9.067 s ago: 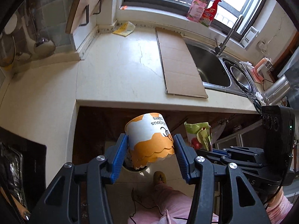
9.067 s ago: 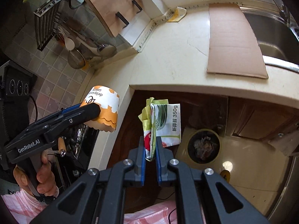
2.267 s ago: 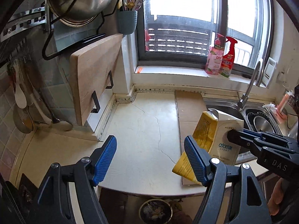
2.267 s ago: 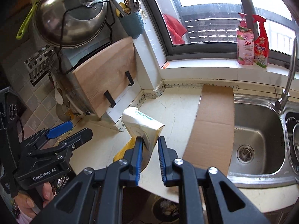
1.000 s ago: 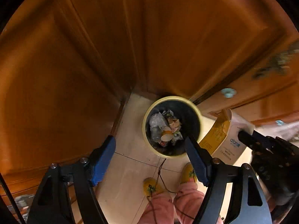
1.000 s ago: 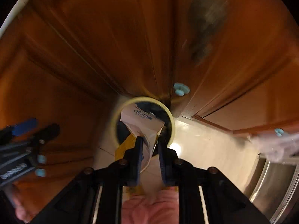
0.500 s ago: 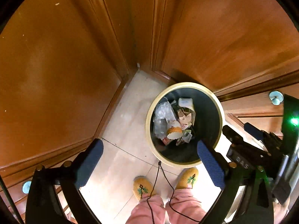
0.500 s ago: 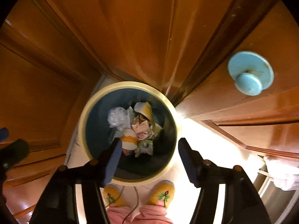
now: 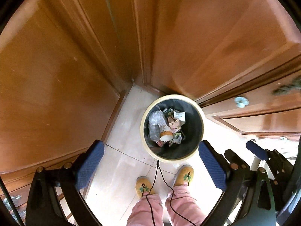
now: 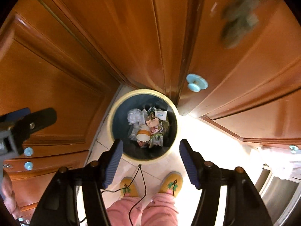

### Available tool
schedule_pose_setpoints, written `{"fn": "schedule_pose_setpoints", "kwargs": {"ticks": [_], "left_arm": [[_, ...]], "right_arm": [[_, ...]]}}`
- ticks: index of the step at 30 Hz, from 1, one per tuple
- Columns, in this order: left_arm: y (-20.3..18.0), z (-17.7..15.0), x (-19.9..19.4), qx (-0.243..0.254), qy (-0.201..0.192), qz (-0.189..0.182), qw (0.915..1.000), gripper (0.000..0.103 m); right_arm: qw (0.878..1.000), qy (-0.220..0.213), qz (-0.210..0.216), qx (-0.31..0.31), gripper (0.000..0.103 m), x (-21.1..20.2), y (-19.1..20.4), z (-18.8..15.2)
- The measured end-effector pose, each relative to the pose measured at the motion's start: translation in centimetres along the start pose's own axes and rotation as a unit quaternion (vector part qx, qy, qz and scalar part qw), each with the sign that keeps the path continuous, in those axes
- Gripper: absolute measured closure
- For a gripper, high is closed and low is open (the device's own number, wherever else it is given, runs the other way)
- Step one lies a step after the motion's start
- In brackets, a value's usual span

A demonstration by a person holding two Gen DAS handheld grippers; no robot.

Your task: Collect trash

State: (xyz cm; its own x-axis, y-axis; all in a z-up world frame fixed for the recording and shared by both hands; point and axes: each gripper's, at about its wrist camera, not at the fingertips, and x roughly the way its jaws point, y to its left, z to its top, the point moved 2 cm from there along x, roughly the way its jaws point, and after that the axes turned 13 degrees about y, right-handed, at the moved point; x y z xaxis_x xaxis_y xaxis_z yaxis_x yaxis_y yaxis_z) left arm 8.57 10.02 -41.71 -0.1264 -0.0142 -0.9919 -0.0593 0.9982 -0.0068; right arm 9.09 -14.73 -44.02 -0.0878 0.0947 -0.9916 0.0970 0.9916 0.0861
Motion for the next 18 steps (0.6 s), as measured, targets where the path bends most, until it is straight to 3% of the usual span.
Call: {"fn": "schedule_pose_setpoints", "kwargs": {"ticks": [6, 18], "left_arm": [[-1.0, -1.1, -6.8, 0.024, -0.018, 0.008, 0.9995, 0.003], [-3.0, -4.6, -20.1, 0.068, -0.077, 0.013, 0.9946, 0.003]], "right_arm": [[0.999, -0.011, 0.025, 0.035, 0.041, -6.9, -0.2, -1.9], [0.995, -0.083, 0.037, 0.045, 0.041, -21.4, 1.3, -6.1]]}}
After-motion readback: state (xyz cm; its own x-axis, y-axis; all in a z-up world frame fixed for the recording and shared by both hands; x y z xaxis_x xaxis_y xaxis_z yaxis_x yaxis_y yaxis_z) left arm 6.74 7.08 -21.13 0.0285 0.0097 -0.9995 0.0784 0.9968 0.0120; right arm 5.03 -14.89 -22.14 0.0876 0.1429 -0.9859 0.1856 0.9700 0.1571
